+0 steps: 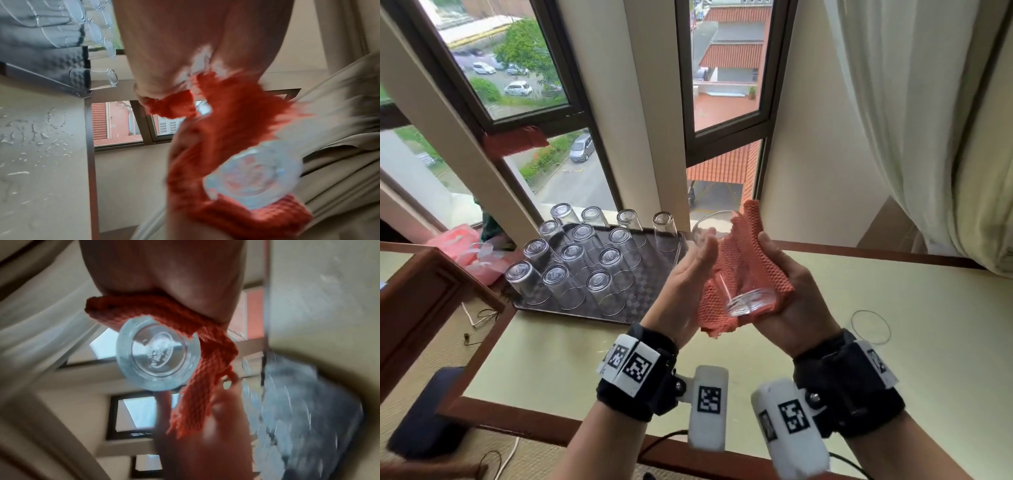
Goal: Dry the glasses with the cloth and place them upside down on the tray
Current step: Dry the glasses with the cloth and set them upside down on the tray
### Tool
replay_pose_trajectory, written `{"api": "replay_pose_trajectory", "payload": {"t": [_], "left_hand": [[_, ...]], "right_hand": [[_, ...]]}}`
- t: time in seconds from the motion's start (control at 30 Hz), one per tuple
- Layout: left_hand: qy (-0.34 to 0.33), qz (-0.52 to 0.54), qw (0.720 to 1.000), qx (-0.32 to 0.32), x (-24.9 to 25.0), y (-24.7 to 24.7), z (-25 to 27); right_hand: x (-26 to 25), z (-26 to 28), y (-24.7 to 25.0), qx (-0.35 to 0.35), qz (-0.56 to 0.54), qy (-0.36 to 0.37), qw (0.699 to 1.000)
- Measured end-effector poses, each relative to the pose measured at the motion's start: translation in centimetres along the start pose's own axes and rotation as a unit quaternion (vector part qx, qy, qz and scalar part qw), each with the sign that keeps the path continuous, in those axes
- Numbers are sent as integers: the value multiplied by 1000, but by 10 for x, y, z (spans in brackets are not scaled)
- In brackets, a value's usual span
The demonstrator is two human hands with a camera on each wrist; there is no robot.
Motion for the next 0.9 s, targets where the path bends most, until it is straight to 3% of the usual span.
{"api": "replay_pose_trajectory", "payload": {"t": [0.07, 0.17, 0.23, 0.37, 0.47, 0.5, 0.57, 0.63, 0.67, 0.77, 0.9], "left_hand": [[-9, -5, 1000, 26, 0, 9, 0], [-10, -24, 998, 62, 0, 11, -4], [-16, -34, 998, 58, -2, 1, -5], [-15, -11, 998, 63, -5, -6, -4], [9, -36, 999, 22, -4, -3, -4], [14, -48, 998, 25, -4, 3, -5], [17, -70, 995, 63, -2, 16, -10], [24, -72, 993, 89, 1, 18, -14], [23, -65, 994, 86, 1, 14, -16], [-9, -25, 995, 97, -1, 9, -15], [2, -28, 999, 36, 2, 15, -6]], "right_hand": [[-5, 0, 3, 3, 2, 4, 1000], [-13, -1, 6, 11, 224, 81, 971], [-10, -3, 6, 27, 292, 108, 950], [-2, -2, 1, -12, 123, 47, 991], [-2, -1, 8, -4, -19, -7, 1000], [-4, -2, 12, 5, -13, -2, 1000], [-10, -4, 15, 22, 118, 43, 992], [-13, -7, 13, 39, 256, 92, 962], [-11, -9, 10, 40, 275, 102, 955], [-2, -13, 1, 3, 160, 66, 985], [-1, -14, 3, -2, -7, -4, 1000]]}}
Point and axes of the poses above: each hand's wrist, its own z-axis away from the middle knuckle, its own y-axis out of the back of the hand, x = y × z, the point moved 6 cm from there along -z, towards the middle knuckle, and after that the axes turned 2 degrees about -x, right-handed, at the moved point
